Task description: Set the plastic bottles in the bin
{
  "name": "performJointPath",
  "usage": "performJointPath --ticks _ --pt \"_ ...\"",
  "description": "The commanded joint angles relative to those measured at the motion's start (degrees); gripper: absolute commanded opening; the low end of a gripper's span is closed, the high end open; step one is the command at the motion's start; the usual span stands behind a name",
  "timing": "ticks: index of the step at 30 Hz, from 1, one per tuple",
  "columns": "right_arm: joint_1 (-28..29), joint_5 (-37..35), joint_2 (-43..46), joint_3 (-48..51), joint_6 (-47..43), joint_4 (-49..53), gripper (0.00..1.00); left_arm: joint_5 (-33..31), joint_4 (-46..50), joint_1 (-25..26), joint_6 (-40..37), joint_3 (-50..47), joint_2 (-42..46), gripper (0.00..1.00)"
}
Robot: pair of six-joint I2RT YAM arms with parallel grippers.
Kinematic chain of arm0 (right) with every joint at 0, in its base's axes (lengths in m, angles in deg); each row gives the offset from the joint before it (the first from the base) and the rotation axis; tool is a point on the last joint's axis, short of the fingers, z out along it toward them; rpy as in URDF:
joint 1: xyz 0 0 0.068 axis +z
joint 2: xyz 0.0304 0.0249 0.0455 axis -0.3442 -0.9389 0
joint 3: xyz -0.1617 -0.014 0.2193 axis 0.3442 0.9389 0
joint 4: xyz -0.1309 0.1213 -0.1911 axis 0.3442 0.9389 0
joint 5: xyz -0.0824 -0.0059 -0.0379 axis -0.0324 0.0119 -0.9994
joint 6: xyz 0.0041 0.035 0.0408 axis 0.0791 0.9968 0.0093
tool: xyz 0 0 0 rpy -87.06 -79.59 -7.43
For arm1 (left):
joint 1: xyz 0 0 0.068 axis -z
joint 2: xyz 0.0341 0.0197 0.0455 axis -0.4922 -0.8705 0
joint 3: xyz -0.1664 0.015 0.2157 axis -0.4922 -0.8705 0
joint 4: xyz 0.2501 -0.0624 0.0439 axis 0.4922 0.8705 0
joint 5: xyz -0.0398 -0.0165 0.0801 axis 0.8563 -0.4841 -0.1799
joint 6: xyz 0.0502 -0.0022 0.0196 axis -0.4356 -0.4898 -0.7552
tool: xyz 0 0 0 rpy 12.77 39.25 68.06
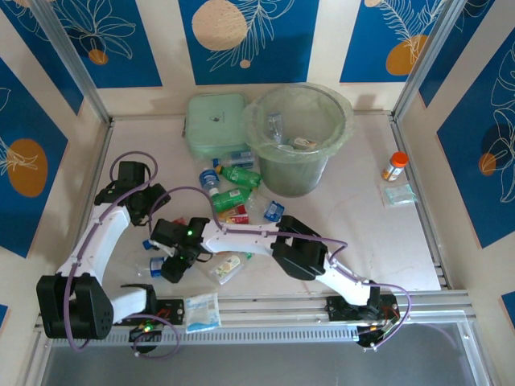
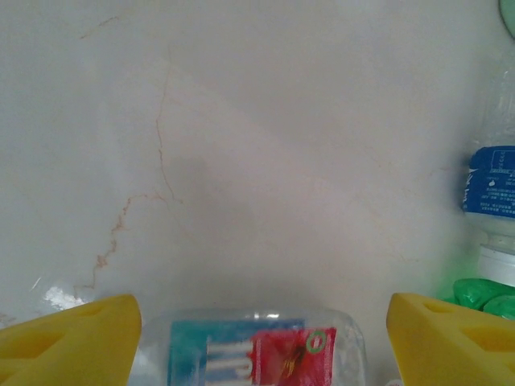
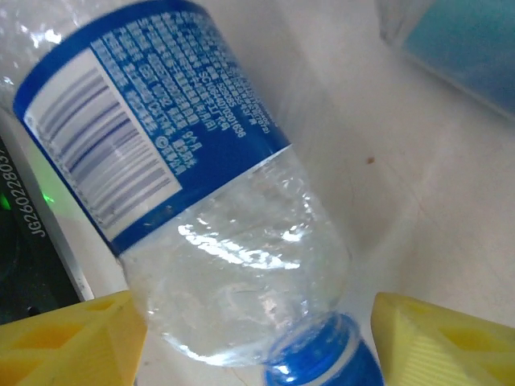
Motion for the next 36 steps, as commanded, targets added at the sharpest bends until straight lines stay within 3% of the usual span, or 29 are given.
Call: performJointPath --ticks 1,7,10,23,30,36 --pt "-0.21 1.25 -1.46 -1.41 -0.24 1.68 0.73 0.95 -0.28 -0.44 0.44 -0.47 -0.15 0.80" --pt "0.40 1.18 -1.97 -0.81 -0.37 1.68 0.68 1.38 -1.07 -0.44 0.77 -0.47 -1.04 0.79" --pt "0.43 0.66 -1.97 -0.59 -0.14 1.68 0.58 1.73 -1.34 -0.44 0.89 -0.59 -1.19 0.78" --pt "0.62 -2.24 0.29 1.93 0.79 0.19 0.39 1.75 -1.51 -0.44 0.97 -0.64 -1.27 0.77" --pt "0.94 -2.25 4.79 3.97 0.97 -0.94 0.18 -0.38 -0.60 -0.44 -0.46 0.93 -0.94 0.77" --pt "0.95 -3.35 11.99 7.23 2.23 -1.35 0.15 -2.24 0.56 -0.43 -1.56 2.99 0.19 0.77"
